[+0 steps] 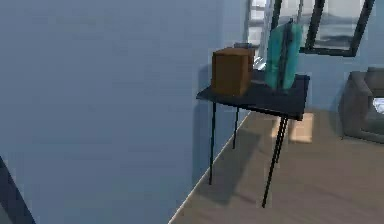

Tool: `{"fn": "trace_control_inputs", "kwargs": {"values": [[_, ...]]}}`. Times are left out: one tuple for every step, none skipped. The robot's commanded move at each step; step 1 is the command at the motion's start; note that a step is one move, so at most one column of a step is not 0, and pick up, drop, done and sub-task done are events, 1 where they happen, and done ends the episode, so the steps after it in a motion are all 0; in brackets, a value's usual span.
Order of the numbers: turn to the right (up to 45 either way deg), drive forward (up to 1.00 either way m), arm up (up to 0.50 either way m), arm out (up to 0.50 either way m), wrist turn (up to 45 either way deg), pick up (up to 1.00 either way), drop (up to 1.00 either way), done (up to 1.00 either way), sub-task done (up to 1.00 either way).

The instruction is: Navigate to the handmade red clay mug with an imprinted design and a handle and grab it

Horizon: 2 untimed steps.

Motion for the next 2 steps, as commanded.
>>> {"fn": "trace_control_inputs", "kwargs": {"values": [[45.0, 0.00, 0.00, 0.00, 0.0, 0.00, 0.00, 0.00, 0.00], [27.0, 0.00, 0.00, 0.00, 0.0, 0.00, 0.00, 0.00, 0.00]]}}
